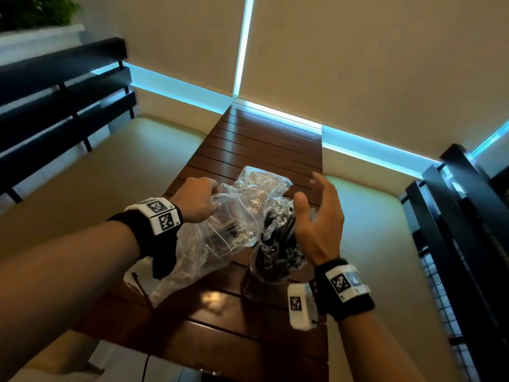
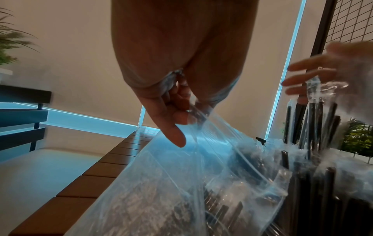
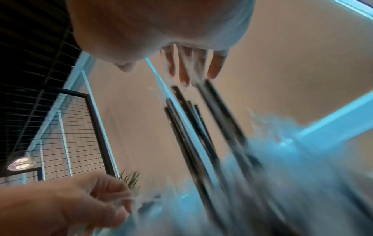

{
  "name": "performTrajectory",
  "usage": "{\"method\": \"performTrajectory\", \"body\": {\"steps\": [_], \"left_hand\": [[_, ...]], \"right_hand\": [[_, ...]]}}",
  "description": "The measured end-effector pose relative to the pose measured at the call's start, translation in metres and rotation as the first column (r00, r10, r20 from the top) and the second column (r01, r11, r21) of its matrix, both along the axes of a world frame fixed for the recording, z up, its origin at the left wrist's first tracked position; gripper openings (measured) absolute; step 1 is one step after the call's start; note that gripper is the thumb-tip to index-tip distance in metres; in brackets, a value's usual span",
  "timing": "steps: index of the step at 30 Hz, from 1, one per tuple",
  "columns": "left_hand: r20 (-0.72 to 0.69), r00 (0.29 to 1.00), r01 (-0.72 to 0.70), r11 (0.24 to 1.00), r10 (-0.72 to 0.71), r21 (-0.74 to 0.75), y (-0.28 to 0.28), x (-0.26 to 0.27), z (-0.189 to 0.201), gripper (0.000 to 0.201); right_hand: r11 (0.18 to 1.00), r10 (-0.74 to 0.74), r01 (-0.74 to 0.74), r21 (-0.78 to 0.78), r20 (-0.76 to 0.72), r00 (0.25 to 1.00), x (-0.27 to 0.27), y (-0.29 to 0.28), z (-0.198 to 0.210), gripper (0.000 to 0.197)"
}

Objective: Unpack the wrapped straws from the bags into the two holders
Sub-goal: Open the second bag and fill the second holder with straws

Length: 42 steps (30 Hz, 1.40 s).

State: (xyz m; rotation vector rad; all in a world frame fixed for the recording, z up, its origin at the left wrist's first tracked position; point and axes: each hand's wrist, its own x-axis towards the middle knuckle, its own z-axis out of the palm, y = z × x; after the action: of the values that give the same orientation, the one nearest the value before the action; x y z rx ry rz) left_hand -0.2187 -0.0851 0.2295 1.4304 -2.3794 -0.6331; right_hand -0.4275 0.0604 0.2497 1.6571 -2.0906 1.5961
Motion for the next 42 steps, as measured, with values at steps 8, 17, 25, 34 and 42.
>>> {"method": "performTrajectory", "body": {"steps": [8,17,25,34,42], "left_hand": [[0.039,0.999,0.015,1.000,-0.015,-0.012,0.002,-0.010,0.001,0.014],[0.026,1.000,-0.015,1.000,0.015,0.004,0.008,-0.004,0.002,0.010],[-0.025,0.999,-0.031,0.999,0.030,-0.040,0.023,-0.010,0.009,0.017],[-0.053,0.998,0.017,0.982,-0.027,-0.188,0.043,0.013,0.033,0.014],[-0.071,0.997,0.009,0.953,-0.032,-0.304,0.051,0.029,0.061,0.019]], "right_hand": [[0.784,0.347,-0.049,0.619,-0.372,0.861,0.013,-0.022,-0.025,0.054],[0.815,0.299,0.022,0.579,-0.453,0.840,0.016,-0.001,-0.042,0.079],[0.804,0.321,-0.056,0.592,-0.353,0.879,0.024,0.010,-0.044,0.066],[0.654,0.626,-0.149,0.742,-0.420,0.657,0.072,-0.055,-0.021,0.027],[0.615,0.634,0.183,0.767,-0.619,0.464,0.089,-0.073,-0.022,0.051]]}}
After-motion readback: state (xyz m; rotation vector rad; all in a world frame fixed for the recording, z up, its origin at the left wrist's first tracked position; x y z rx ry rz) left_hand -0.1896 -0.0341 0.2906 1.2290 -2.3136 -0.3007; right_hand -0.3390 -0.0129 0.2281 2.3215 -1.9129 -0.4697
